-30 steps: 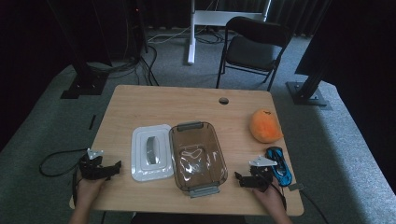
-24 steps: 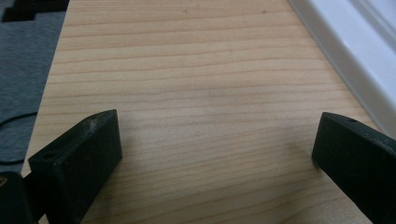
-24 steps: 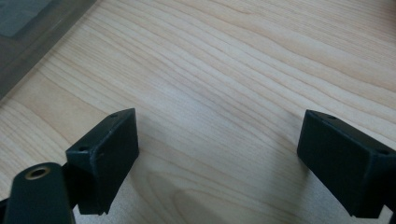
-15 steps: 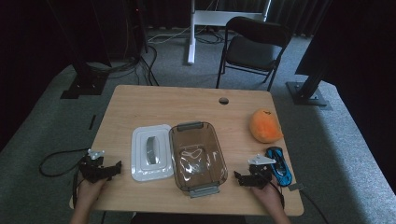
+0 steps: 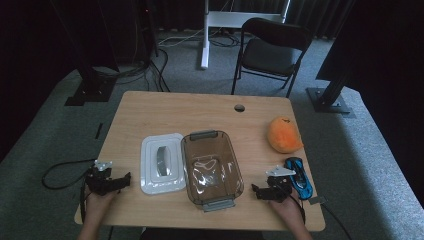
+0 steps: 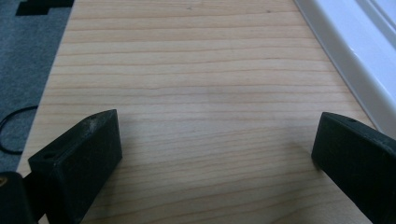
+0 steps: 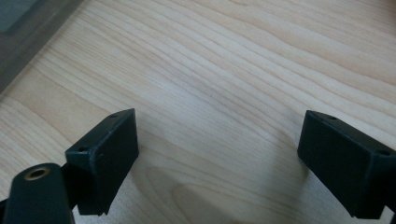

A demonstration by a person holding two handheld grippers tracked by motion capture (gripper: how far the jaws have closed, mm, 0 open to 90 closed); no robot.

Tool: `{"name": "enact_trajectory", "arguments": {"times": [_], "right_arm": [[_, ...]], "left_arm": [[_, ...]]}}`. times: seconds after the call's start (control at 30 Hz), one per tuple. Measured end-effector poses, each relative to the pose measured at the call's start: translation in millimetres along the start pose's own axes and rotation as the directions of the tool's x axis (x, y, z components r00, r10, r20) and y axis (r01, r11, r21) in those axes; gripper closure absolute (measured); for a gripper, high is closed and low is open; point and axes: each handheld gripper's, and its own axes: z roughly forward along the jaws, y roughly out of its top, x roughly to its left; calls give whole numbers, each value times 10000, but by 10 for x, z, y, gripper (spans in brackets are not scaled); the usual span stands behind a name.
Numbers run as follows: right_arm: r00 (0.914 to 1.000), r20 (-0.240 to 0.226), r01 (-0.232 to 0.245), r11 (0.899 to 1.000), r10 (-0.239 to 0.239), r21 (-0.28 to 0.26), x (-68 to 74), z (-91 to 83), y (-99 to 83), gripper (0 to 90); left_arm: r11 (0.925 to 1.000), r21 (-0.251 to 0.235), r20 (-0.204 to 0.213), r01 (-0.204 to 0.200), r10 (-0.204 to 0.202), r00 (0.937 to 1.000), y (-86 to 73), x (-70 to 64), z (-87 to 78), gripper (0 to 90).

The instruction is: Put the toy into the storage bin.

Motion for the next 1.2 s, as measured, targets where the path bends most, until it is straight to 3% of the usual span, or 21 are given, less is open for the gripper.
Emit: {"name": "enact_trajectory", "arguments": {"times": [0.27,0.47,0.67,1.2], "right_arm": [[9998,-63,-200,9995,202,254,30,-23,36,116],[9999,-52,-139,9999,139,-15,47,-90,108,125],[9991,-79,-415,9988,414,-245,6,-148,165,124],[9978,296,-553,9936,585,-988,-141,-364,388,124]], "left_arm": [[9998,-7,196,-195,195,9996,0,-13,1,20],[9996,-7,271,-294,294,9992,0,-15,1,20],[9992,-6,371,-394,394,9985,0,-24,0,20],[9993,-6,359,-374,374,9987,-1,-26,-1,21]]}}
